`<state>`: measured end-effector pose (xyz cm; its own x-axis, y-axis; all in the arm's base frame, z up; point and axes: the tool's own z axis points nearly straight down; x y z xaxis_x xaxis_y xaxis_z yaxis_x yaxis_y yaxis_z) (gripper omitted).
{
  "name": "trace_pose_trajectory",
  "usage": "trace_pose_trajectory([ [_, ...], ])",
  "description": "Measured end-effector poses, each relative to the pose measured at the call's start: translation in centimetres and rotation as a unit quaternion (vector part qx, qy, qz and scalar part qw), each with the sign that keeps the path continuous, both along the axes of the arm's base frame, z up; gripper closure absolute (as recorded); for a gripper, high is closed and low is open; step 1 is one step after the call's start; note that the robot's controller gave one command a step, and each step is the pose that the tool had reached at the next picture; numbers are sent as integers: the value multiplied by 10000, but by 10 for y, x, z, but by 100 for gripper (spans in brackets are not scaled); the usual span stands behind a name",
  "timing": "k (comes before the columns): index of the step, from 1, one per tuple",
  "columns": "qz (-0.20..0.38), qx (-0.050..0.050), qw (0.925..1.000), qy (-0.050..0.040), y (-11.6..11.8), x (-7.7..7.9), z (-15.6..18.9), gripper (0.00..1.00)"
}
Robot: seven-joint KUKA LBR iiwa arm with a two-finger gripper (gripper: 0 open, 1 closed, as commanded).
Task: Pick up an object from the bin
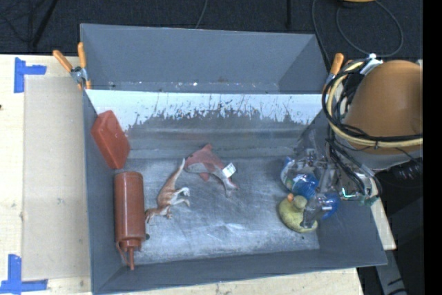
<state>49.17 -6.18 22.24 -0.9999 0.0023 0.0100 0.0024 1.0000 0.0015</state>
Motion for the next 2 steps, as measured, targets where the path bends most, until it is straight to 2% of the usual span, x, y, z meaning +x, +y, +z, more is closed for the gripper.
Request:
trace_pose_trajectory([
  [1, 11, -6, 10000, -41, 0, 2, 4, 0],
  [2, 59, -10, 10000, -80, -3, 6, -40, 0],
])
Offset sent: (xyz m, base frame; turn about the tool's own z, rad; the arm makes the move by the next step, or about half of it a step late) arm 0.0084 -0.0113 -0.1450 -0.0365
